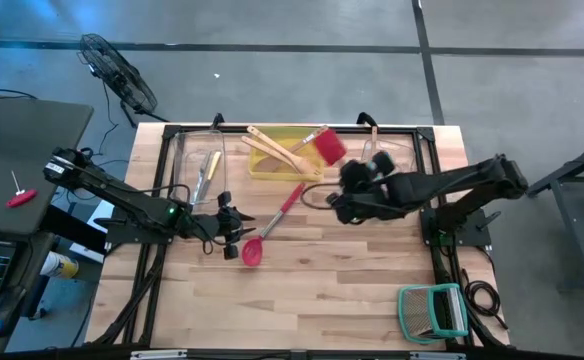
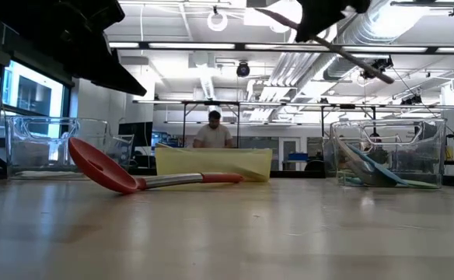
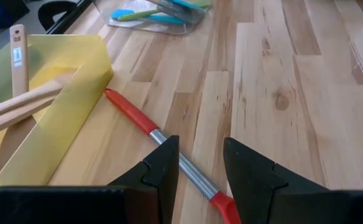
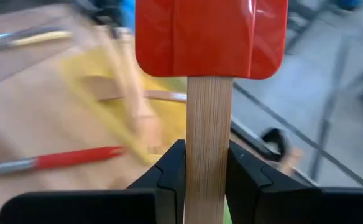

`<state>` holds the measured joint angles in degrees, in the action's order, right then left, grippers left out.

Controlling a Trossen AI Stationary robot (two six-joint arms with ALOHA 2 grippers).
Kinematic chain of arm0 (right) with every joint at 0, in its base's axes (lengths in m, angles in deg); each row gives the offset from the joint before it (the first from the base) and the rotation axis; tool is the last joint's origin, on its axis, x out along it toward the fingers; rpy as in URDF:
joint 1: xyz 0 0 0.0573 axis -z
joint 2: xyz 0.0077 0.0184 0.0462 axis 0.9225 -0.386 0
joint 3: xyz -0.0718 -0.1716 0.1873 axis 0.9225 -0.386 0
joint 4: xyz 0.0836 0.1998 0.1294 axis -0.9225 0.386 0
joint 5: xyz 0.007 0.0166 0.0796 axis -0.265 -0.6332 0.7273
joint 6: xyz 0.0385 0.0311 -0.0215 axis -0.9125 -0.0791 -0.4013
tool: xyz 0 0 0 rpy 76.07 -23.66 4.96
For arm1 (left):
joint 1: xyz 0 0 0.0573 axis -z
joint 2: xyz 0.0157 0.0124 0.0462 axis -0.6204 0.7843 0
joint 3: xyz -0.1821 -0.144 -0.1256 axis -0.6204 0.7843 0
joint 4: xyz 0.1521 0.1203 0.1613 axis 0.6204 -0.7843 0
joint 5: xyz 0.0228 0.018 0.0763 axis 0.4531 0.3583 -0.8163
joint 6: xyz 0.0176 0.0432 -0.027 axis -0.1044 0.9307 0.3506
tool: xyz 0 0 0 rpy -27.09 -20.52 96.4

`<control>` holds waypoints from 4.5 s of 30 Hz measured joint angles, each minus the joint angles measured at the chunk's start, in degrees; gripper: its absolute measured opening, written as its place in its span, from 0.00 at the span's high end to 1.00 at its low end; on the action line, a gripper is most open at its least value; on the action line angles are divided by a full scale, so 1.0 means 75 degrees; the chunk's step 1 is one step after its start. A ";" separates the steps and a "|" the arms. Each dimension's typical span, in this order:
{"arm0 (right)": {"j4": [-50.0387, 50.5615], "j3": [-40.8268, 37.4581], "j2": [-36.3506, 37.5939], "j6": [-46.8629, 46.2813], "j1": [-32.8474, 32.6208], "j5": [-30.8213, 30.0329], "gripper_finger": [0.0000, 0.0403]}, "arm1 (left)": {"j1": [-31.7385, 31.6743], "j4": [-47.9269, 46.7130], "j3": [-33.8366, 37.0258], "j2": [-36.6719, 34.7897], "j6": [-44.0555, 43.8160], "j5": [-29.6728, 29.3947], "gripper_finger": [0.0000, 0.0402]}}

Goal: Pick & Place Kitchen Items
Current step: Put the red spatula into the right transparent bin, then put the red slotted serving spoon into the right yellow bin

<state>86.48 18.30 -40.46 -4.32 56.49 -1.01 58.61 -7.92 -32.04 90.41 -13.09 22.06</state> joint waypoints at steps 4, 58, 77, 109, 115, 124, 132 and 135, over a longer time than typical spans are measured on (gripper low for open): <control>0.1541 0.0005 0.0193 -0.1272 0.0250 -0.0464 0.84 | 0.0000 -0.0011 0.0000 0.0000 -0.0024 0.0000 0.70; -0.3281 -0.6209 0.2082 -0.2051 0.2842 0.1843 0.84 | -0.0003 -0.0203 0.0003 0.0000 -0.0168 -0.0027 0.70; -0.4076 -0.6284 0.2082 -0.1879 0.3304 0.2646 0.45 | -0.0006 -0.0201 0.0001 0.0000 -0.0168 -0.0023 0.70; -0.5970 -0.6281 0.4694 0.0235 0.1523 0.3749 0.29 | -0.0009 -0.1415 -0.0882 0.0003 -0.0936 0.1352 0.70; -0.7705 -0.6281 0.4465 0.1927 0.0684 0.4772 0.29 | -0.0006 -0.3952 -0.1978 0.0003 -0.2550 0.1902 0.70; -0.9580 -0.6281 0.3603 0.3588 -0.0075 0.5634 0.29 | 0.0000 -0.6042 -0.2594 0.0003 -0.5516 0.3682 0.70; -0.9912 -0.6281 0.2900 0.4202 0.0008 0.5629 0.29 | 0.0000 -0.6471 -0.2594 0.0490 -0.8042 0.3598 0.70; -1.0172 -0.6279 0.2637 0.4647 0.0047 0.5627 0.29 | 0.0000 -0.5998 -0.2591 0.0926 -0.8287 0.3128 0.70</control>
<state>10.19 -28.79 -20.68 30.53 56.84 41.19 58.61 -52.90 -51.47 97.36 -75.24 45.53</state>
